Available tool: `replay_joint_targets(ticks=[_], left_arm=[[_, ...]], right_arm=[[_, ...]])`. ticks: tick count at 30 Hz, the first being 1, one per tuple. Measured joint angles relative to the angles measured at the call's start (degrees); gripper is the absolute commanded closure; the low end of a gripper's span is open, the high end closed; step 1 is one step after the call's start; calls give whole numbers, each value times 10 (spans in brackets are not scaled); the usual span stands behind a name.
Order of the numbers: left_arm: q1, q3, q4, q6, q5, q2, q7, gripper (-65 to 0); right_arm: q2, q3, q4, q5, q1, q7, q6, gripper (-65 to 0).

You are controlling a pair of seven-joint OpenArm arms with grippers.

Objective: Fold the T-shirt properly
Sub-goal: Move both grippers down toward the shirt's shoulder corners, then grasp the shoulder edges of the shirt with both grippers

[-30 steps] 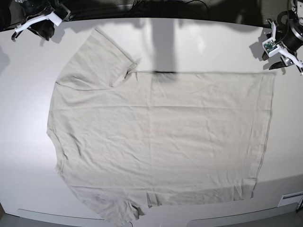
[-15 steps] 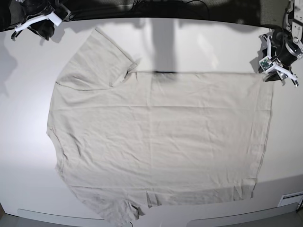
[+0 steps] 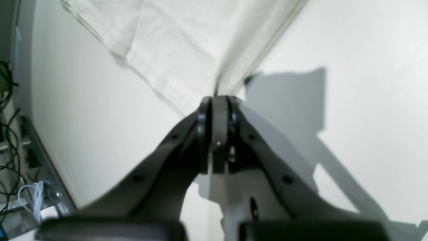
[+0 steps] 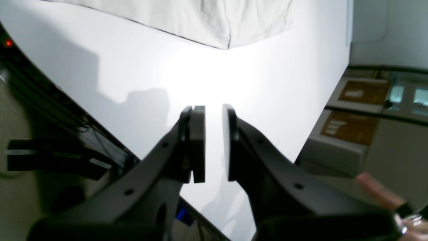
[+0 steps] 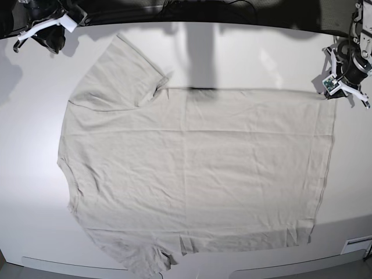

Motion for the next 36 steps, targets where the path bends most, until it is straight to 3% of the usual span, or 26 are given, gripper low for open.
replay_joint_targets(ticks=[5, 12, 14, 16, 18, 20, 25, 29, 36], left_arm=[[-3, 41, 4, 19, -16, 3, 51, 0], [-5, 45, 5, 20, -136, 2, 112, 0], [-6, 45, 6, 20, -145, 2, 119, 0], [-6, 46, 7, 20, -145, 2, 120, 0], [-6, 46, 7, 20, -146, 2, 122, 0], [-7, 46, 7, 21, -147, 2, 125, 0], [-8, 46, 8, 20, -150, 2, 130, 0], [-9, 46, 8, 20, -164, 2, 139, 0], [-9, 46, 8, 20, -166, 2, 141, 0]], right_arm=[[0, 0, 0, -6, 0, 0, 0, -96], [0, 0, 0, -6, 10, -1, 0, -97], [2, 0, 0, -4, 19, 7, 3, -184], [6, 0, 0, 3, 34, 10, 59, -291], [9, 0, 0, 32, 47, 25, 129, -309], [7, -1, 0, 43, 58, 49, 171, -309], [15, -3, -1, 39, 111, 76, 193, -309], [22, -3, -24, 76, 149, 84, 235, -308], [20, -3, -105, 93, 164, 161, 241, -308]])
